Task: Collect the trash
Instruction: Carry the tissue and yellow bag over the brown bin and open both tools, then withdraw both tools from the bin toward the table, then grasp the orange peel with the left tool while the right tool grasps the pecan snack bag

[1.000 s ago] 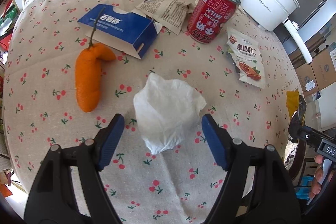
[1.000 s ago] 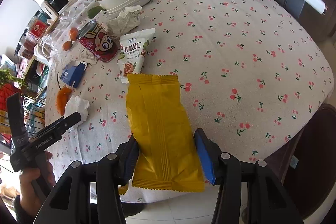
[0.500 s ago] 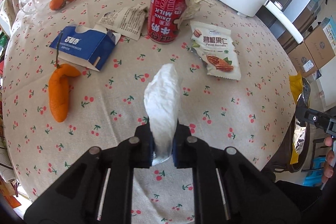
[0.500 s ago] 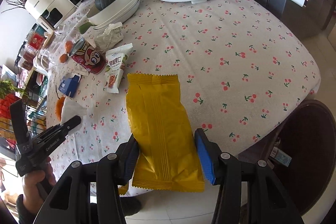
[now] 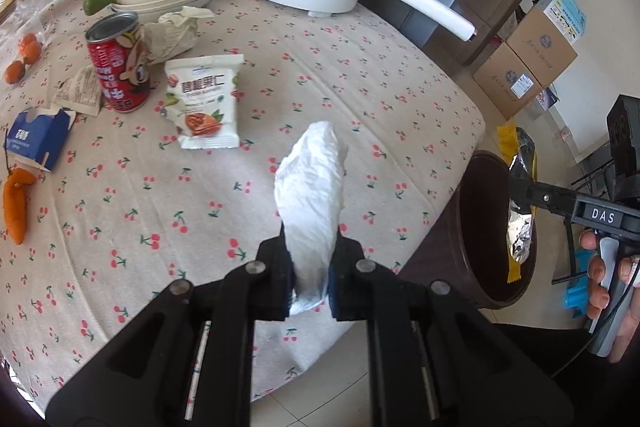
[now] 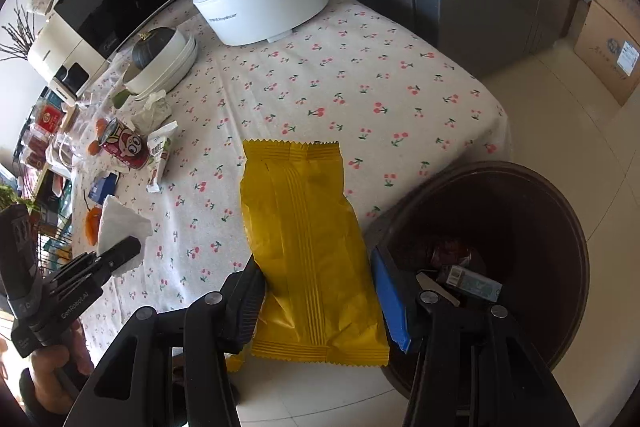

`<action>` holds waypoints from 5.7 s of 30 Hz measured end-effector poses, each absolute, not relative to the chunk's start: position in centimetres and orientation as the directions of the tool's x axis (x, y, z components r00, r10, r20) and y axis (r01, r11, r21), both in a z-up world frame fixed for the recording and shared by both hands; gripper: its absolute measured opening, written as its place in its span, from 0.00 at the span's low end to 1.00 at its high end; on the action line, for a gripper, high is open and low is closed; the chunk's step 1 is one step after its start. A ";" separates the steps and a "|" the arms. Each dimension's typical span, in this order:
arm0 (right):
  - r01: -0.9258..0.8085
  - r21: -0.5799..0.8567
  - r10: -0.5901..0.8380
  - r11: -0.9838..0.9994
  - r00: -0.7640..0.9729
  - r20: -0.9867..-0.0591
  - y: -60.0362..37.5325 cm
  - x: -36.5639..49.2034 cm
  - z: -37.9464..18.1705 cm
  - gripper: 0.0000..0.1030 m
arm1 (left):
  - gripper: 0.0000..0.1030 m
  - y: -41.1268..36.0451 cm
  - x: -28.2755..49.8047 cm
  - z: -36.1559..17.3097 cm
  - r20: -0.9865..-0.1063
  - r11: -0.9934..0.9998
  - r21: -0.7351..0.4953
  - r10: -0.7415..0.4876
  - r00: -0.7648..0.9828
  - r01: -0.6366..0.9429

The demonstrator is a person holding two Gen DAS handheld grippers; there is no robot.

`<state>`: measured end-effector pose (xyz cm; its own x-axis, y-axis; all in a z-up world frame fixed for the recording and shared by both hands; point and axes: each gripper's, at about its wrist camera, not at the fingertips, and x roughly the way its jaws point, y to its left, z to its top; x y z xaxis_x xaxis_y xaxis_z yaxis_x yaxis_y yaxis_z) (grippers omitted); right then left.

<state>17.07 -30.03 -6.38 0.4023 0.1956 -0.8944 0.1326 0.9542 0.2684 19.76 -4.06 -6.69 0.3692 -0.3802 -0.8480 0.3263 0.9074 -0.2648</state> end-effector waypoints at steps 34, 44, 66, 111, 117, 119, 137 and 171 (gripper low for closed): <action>0.355 0.137 0.034 0.925 0.281 -0.959 -48.5 8.5 -12.7 0.53 | 0.75 -25.2 15.7 -11.9 -0.864 0.695 -0.298 -0.488 0.124 0.654; 0.357 0.158 0.051 0.921 0.291 -0.955 -47.3 8.8 -11.7 0.65 | 0.95 -21.4 16.6 -10.1 -0.871 0.745 -0.254 -0.453 0.189 0.617; 0.190 0.172 0.086 0.967 0.389 -0.917 -36.2 15.5 -6.0 0.87 | 0.99 -3.2 20.6 -5.9 -0.867 0.953 -0.134 -0.246 0.433 0.272; -0.040 0.137 0.141 0.990 0.446 -0.884 -12.1 25.2 -9.0 0.87 | 0.22 19.9 22.9 -9.7 -0.880 0.982 -0.169 -0.114 0.461 -0.080; -0.071 0.140 0.157 0.988 0.469 -0.869 -7.0 28.1 -11.7 0.87 | 0.21 21.7 21.7 -8.2 -0.859 0.965 -0.244 -0.172 0.483 -0.091; -0.067 0.124 0.141 0.990 0.474 -0.869 -5.5 29.1 -12.8 0.88 | 0.21 21.9 21.4 -7.8 -0.852 0.961 -0.262 -0.186 0.490 -0.092; -0.090 -0.091 -0.023 0.992 0.574 -0.819 -3.3 31.1 -13.4 0.36 | 0.21 20.3 21.1 -6.8 -0.839 0.956 -0.290 -0.230 0.493 -0.048; 0.094 0.173 0.094 0.980 0.546 -0.833 -9.2 35.4 -13.2 0.90 | 0.21 17.2 21.7 -5.6 -0.828 0.965 -0.260 -0.199 0.524 -0.044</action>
